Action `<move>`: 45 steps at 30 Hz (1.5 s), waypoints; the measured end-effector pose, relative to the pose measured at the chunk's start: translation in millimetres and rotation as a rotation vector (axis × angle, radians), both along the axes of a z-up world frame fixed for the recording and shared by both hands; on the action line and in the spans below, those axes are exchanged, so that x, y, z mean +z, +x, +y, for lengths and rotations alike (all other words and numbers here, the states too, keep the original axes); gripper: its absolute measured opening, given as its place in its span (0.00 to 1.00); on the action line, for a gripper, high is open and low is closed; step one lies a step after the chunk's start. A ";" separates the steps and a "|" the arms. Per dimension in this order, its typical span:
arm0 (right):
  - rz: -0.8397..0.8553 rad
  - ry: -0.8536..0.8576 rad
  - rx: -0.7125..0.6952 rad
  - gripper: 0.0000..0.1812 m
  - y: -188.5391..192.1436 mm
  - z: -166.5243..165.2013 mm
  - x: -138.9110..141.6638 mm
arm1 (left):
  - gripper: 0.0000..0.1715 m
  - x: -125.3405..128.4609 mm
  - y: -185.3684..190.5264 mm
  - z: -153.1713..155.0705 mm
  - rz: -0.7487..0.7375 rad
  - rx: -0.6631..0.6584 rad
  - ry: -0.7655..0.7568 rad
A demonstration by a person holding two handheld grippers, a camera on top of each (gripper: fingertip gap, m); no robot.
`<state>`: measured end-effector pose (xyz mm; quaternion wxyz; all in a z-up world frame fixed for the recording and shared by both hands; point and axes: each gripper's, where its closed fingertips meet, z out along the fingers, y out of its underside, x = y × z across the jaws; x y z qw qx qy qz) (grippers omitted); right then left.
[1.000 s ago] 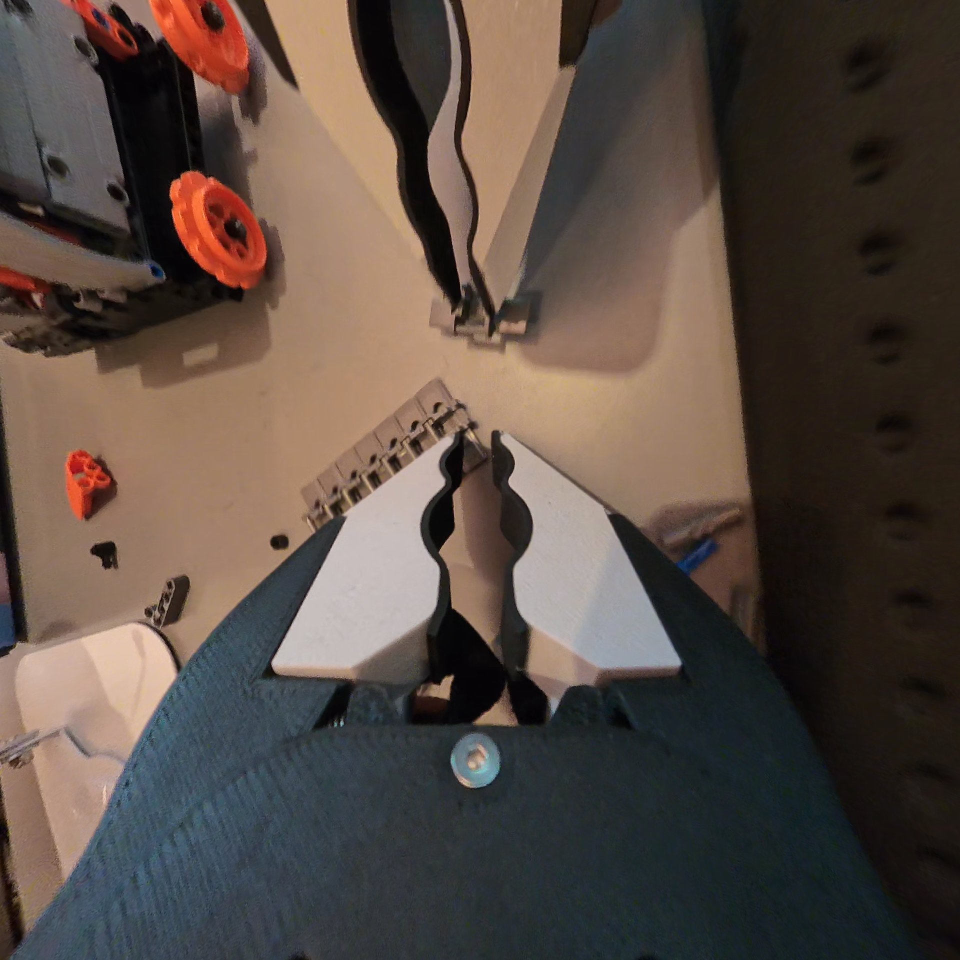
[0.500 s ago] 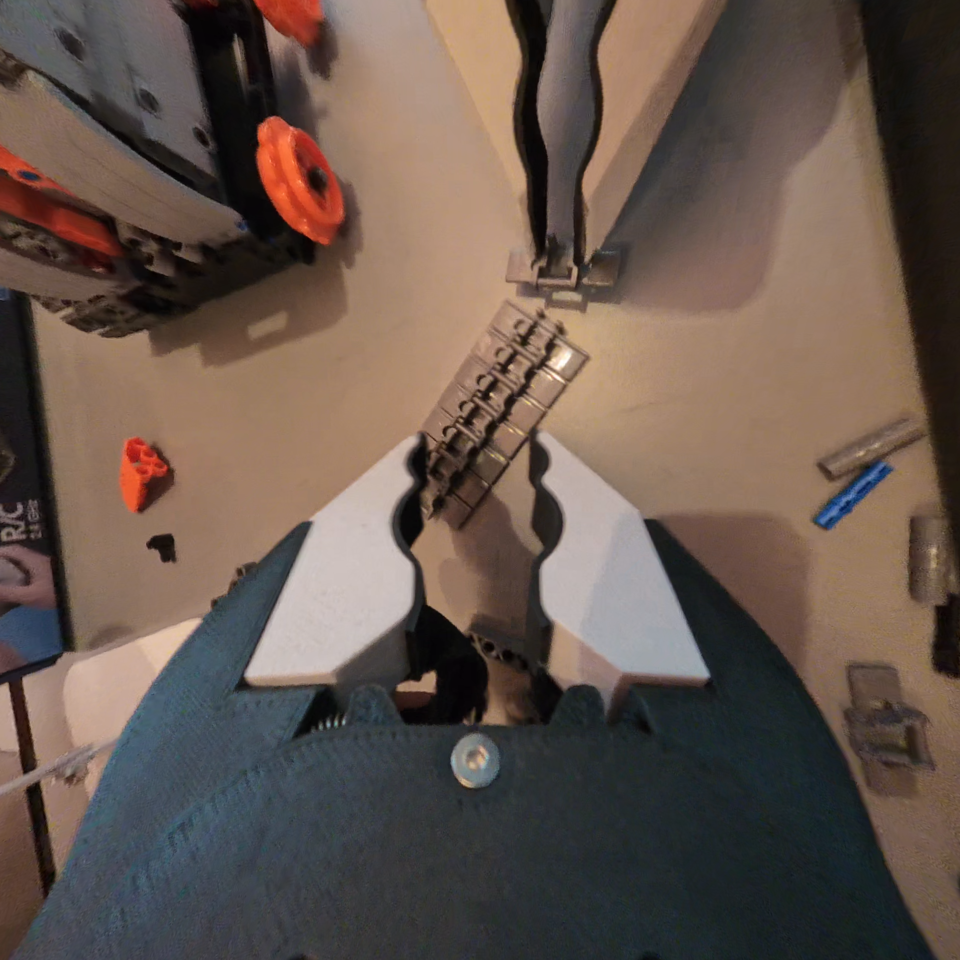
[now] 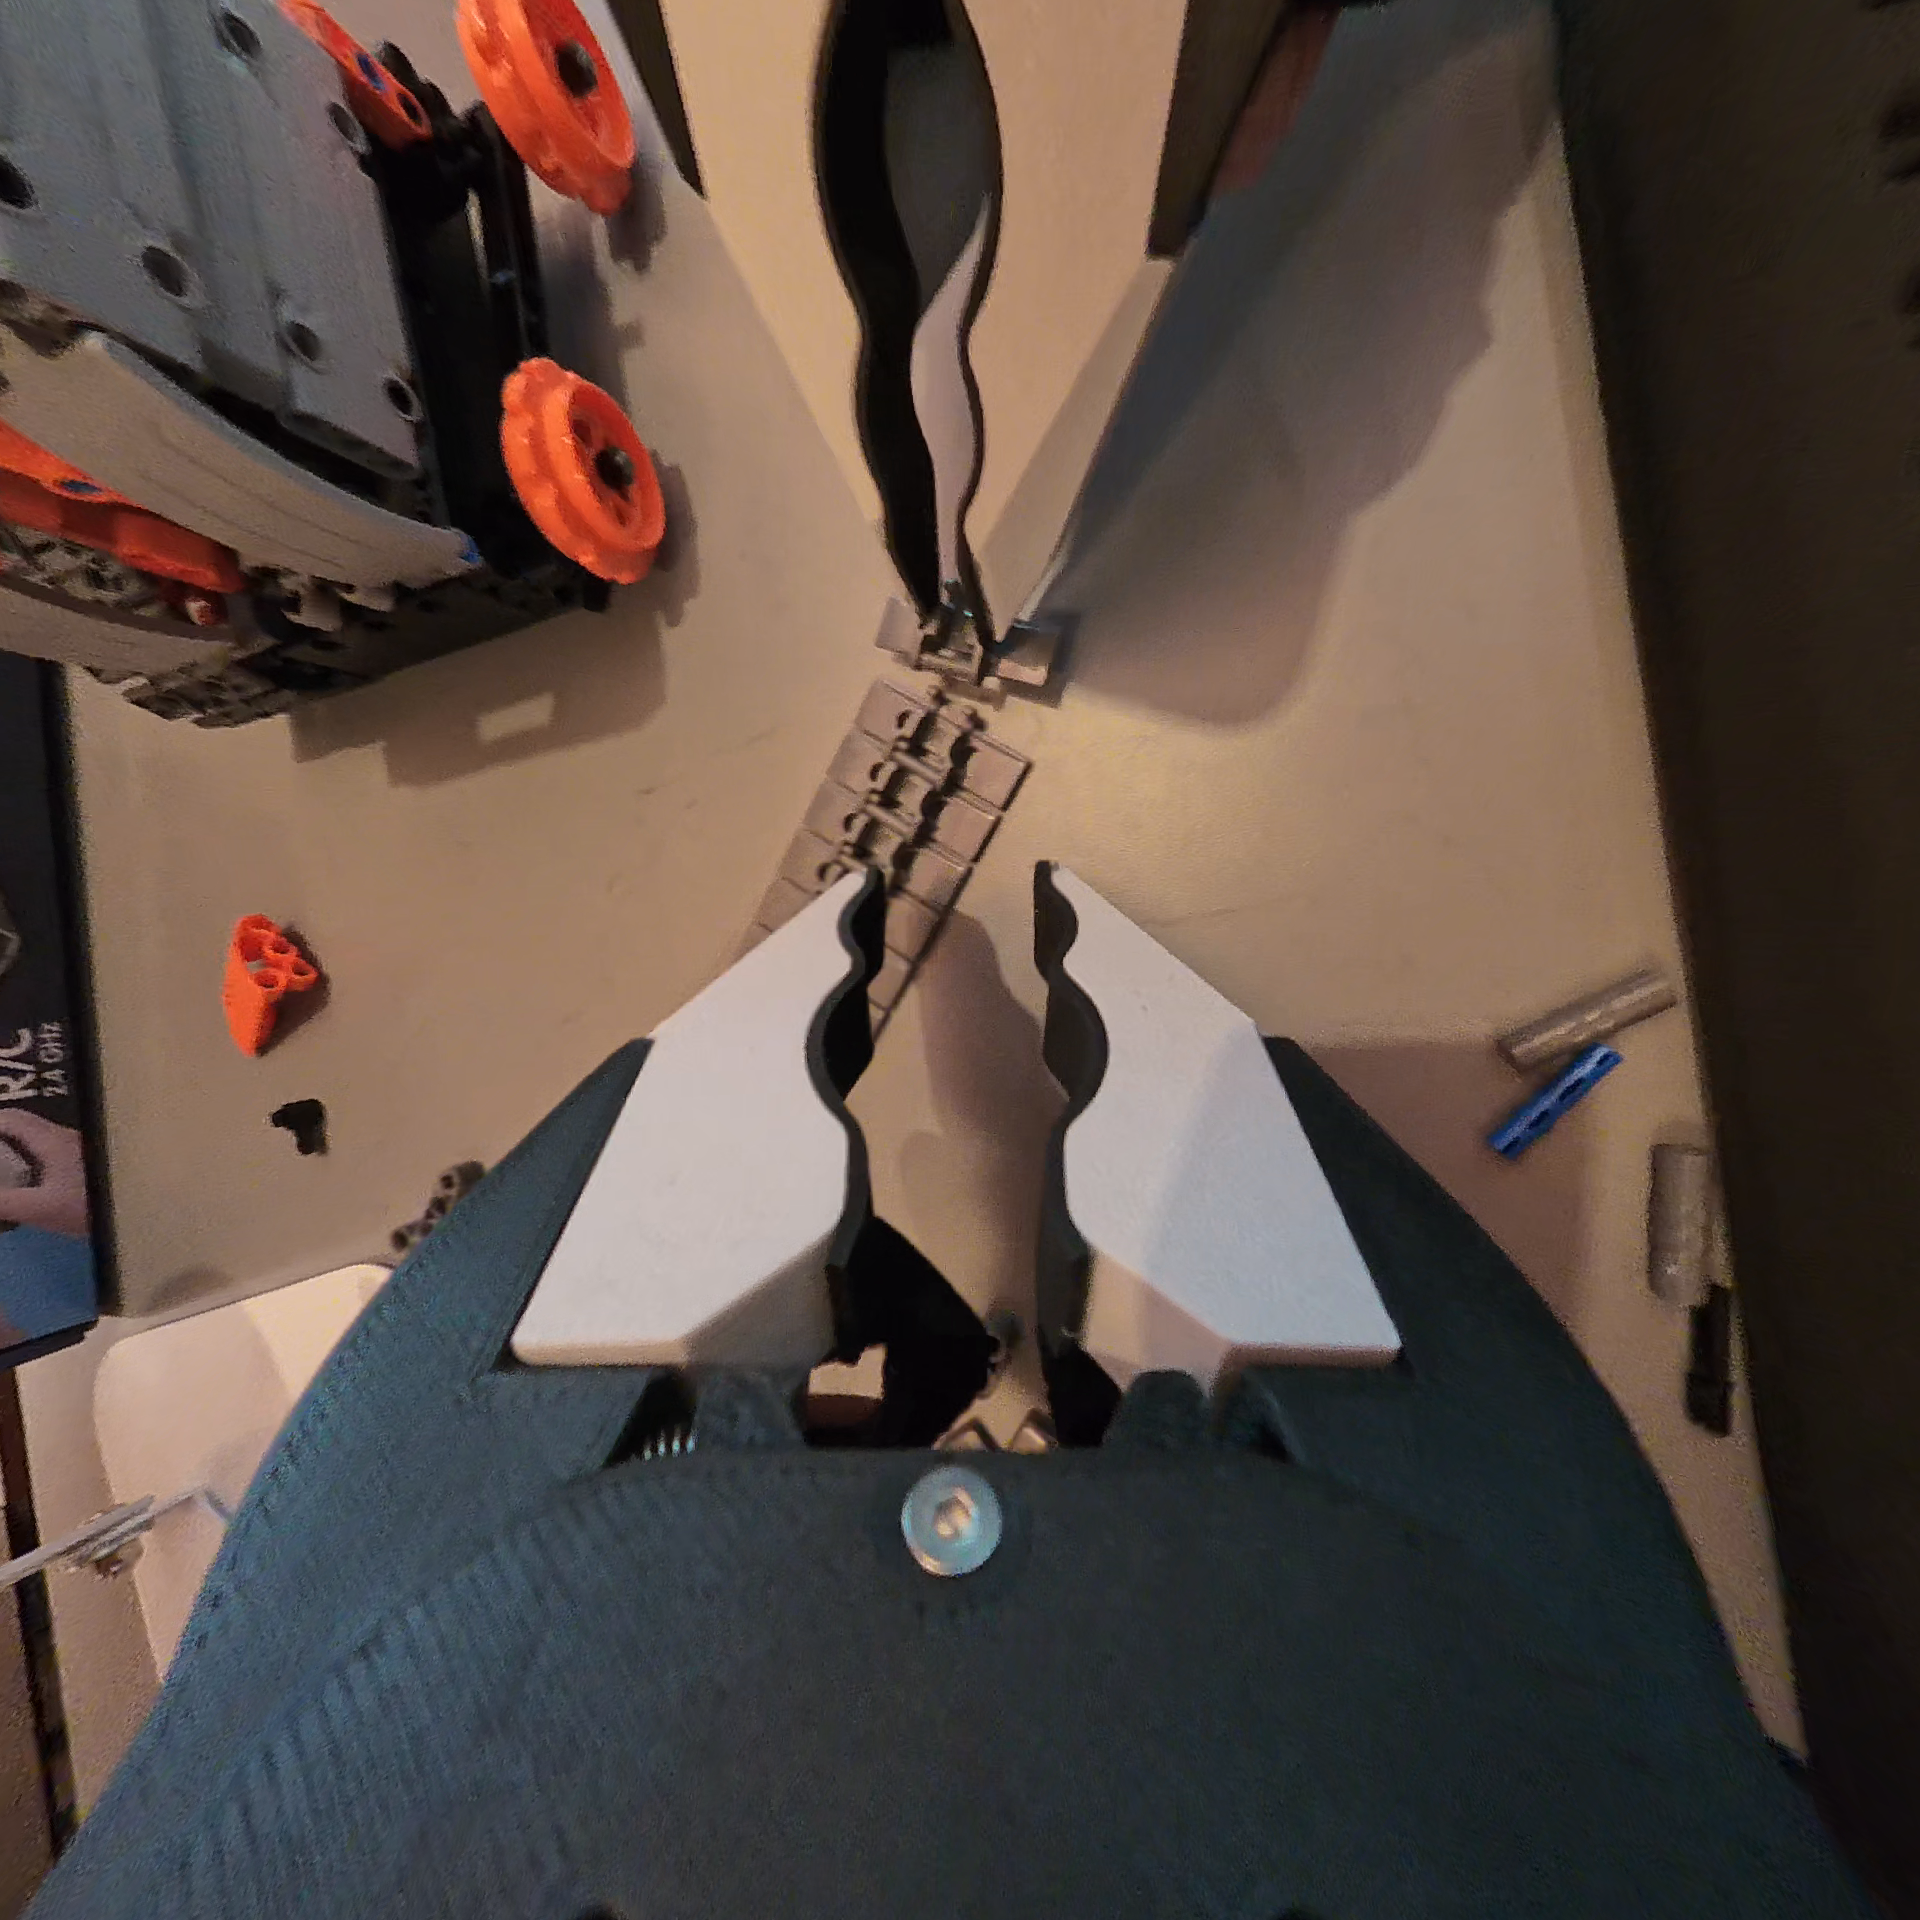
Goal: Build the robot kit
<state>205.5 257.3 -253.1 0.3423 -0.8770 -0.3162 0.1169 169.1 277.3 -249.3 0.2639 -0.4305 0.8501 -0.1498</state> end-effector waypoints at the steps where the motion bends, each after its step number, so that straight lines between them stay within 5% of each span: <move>1: 0.008 -0.003 -0.005 0.05 -1.5 0.6 0.4 | 0.17 2.5 1.9 5.5 -0.007 0.007 -0.004; 6: -0.004 -0.012 -0.009 0.05 -3.8 2.2 -2.2 | 0.21 -5.9 7.6 30.8 0.018 -0.002 -0.004; 16: 0.003 -0.019 -0.029 0.05 0.2 4.5 -2.1 | 0.12 -11.3 4.6 20.1 0.043 0.019 -0.042; 25: -0.010 -0.039 -0.020 0.05 4.5 -0.4 -2.5 | 0.10 -11.6 -2.6 2.6 0.023 0.172 -0.019; 45: -0.210 -0.100 0.241 0.05 3.9 -2.8 -3.8 | 0.09 -11.5 -5.2 -7.9 0.009 0.150 0.015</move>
